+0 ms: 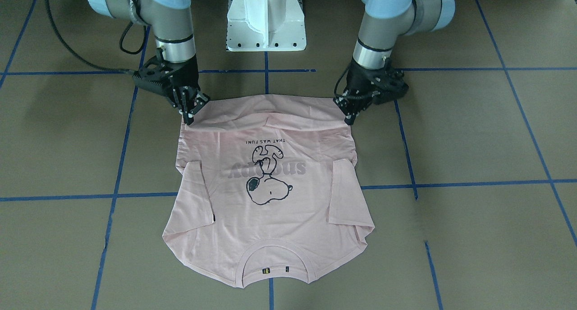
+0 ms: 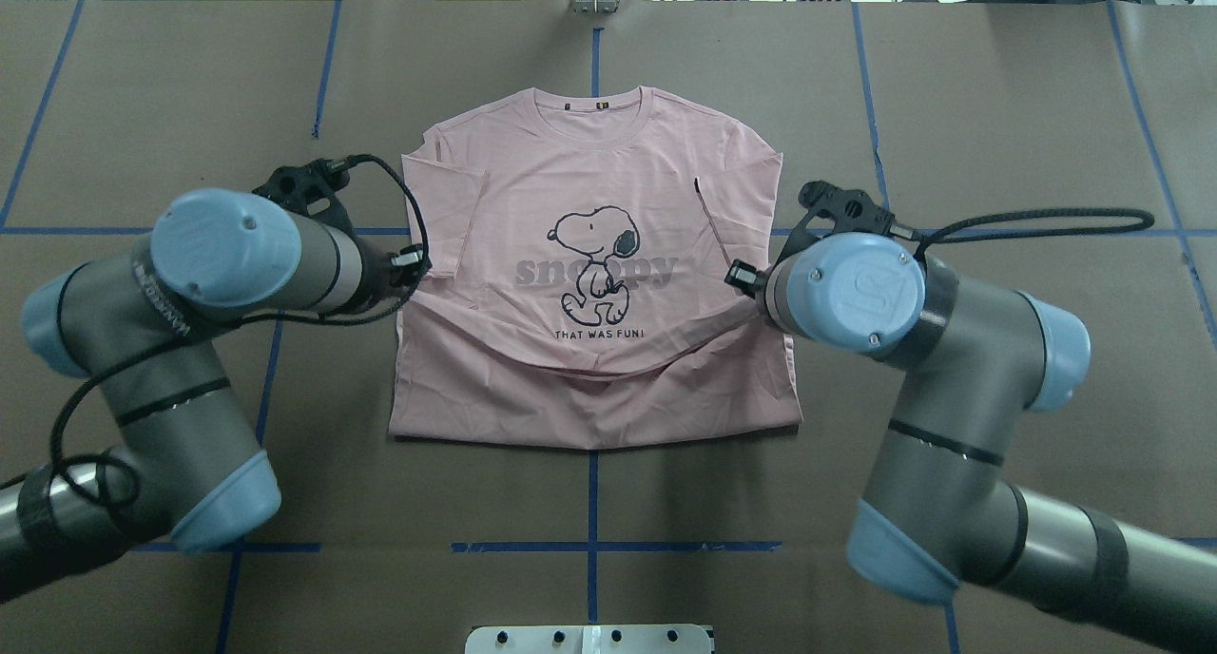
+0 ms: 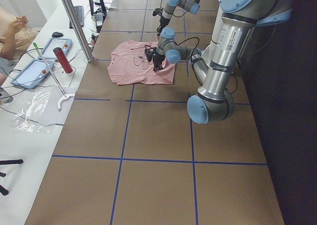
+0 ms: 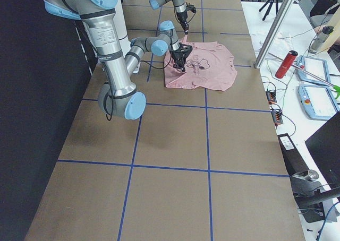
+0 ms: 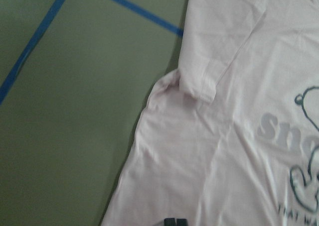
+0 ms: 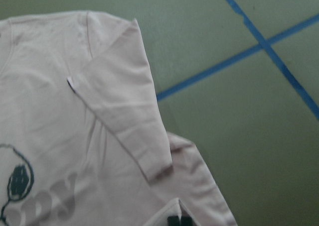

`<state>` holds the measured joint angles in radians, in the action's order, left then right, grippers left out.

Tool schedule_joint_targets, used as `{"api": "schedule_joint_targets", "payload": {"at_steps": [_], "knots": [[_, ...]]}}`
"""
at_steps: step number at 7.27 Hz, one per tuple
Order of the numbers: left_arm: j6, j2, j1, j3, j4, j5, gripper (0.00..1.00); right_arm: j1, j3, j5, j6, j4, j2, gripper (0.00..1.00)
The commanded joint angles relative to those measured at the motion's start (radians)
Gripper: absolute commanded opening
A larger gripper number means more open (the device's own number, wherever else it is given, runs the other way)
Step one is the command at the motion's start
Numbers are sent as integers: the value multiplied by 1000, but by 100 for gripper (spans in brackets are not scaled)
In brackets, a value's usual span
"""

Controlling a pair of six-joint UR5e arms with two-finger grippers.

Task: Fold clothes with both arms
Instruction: 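Lift the hem with both grippers and fold it over toward the collar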

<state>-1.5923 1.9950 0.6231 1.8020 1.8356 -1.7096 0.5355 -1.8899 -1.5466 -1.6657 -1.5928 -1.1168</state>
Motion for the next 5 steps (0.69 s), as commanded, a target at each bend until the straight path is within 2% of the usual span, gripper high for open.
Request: {"api": "schedule_joint_targets", "payload": {"at_steps": [1, 3, 4, 5], "knots": [[136, 67, 145, -185, 123, 2, 0, 140, 235, -35, 108, 112, 105, 0], [155, 91, 168, -217, 129, 30, 0, 199, 336, -82, 159, 174, 139, 0], [153, 157, 167, -293, 129, 36, 0, 218, 394, -86, 205, 177, 182, 0], [153, 200, 167, -356, 152, 63, 0, 225, 495, -86, 211, 178, 254, 0]]}}
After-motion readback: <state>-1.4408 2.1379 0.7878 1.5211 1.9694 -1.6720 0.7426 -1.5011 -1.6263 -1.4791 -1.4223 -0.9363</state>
